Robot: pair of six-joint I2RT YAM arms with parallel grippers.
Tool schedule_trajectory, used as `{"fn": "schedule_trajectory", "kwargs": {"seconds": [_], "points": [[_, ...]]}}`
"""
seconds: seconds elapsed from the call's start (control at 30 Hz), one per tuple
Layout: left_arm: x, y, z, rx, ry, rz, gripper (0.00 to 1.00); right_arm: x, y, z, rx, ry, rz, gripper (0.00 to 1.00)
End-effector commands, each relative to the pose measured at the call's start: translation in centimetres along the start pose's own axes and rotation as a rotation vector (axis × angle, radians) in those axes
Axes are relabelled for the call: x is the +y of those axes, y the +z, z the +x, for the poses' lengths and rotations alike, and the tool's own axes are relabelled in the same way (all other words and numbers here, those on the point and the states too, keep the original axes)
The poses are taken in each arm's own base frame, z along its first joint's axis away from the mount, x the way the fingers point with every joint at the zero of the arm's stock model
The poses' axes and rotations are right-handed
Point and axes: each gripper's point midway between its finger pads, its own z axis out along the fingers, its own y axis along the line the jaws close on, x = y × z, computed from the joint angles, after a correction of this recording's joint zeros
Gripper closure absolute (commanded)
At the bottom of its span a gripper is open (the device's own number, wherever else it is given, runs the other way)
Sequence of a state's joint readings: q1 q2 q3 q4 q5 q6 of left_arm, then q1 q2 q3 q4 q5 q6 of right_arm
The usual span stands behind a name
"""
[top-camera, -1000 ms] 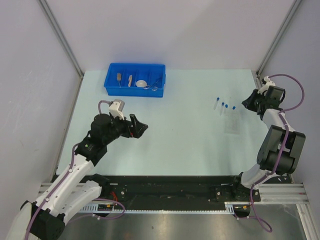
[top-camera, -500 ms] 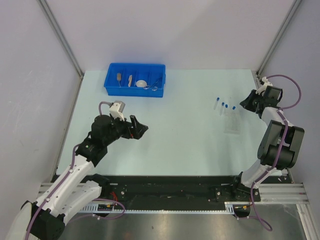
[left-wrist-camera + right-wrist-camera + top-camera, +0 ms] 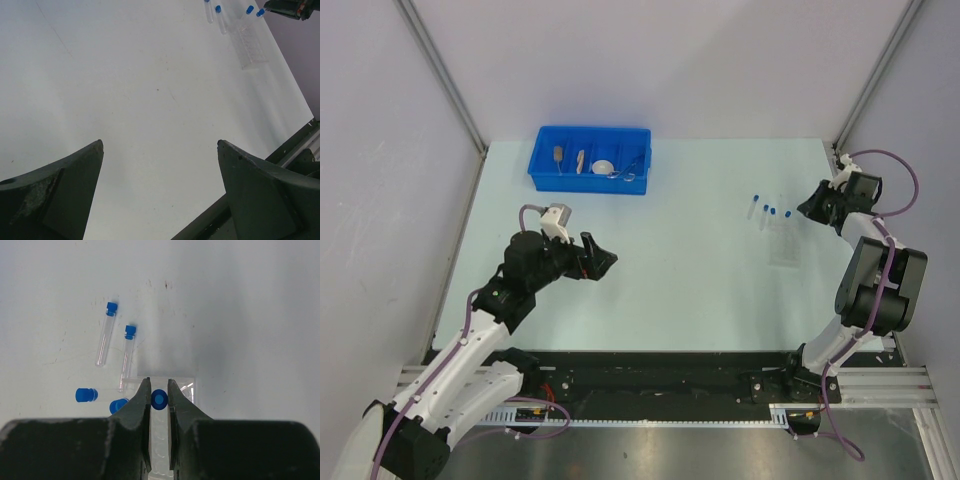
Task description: Organize the chemistry lab equipment
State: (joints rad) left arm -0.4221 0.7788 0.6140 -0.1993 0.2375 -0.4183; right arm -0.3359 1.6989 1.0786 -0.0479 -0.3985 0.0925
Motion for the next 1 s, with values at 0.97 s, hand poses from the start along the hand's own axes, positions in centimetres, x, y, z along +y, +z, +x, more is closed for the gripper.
{"fn": "schedule_trajectory", "kwargs": {"seconds": [0.97], "points": [[-0.8,-1.1,-0.8,-0.050,-0.002,0.037,0.00,3.8,-3.1,-2.8,-0.041,-0.066,-0.108,0.74]]}}
